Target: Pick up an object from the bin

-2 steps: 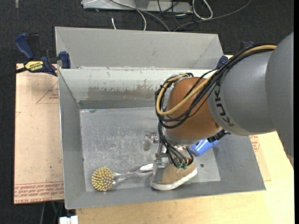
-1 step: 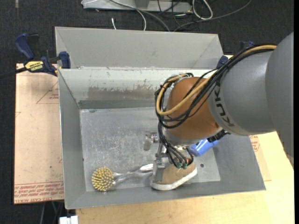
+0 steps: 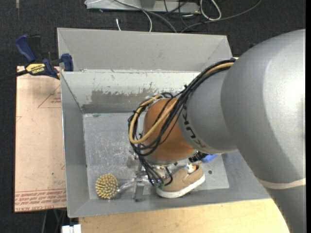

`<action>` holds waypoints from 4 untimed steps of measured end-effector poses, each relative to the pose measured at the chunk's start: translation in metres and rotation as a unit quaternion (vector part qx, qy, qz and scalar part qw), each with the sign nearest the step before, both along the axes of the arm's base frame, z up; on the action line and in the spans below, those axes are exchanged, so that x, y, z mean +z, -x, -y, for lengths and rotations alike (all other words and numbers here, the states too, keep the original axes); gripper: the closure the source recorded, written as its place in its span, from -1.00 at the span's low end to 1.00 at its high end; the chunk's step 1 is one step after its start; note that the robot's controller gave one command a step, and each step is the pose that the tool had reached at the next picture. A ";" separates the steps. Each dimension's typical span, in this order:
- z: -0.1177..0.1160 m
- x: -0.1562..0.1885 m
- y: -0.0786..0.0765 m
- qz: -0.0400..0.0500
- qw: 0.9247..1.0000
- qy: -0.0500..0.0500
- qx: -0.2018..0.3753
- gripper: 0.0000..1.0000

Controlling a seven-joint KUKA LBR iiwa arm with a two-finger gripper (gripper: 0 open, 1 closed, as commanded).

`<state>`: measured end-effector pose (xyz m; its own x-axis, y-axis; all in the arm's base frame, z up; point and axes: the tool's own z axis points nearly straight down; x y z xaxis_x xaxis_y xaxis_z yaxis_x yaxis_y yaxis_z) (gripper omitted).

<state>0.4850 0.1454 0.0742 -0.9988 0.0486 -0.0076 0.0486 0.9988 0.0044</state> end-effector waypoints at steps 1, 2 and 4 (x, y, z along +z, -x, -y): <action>0.024 0.010 -0.008 -0.001 0.999 0.000 -0.047 -1.00; 0.027 0.007 -0.002 0.000 1.000 0.001 -0.011 -1.00; 0.039 -0.002 -0.028 0.001 0.997 0.000 -0.074 1.00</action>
Offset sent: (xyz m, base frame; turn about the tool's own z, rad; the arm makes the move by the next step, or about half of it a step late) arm -0.0064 -0.0005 -0.0042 -0.1044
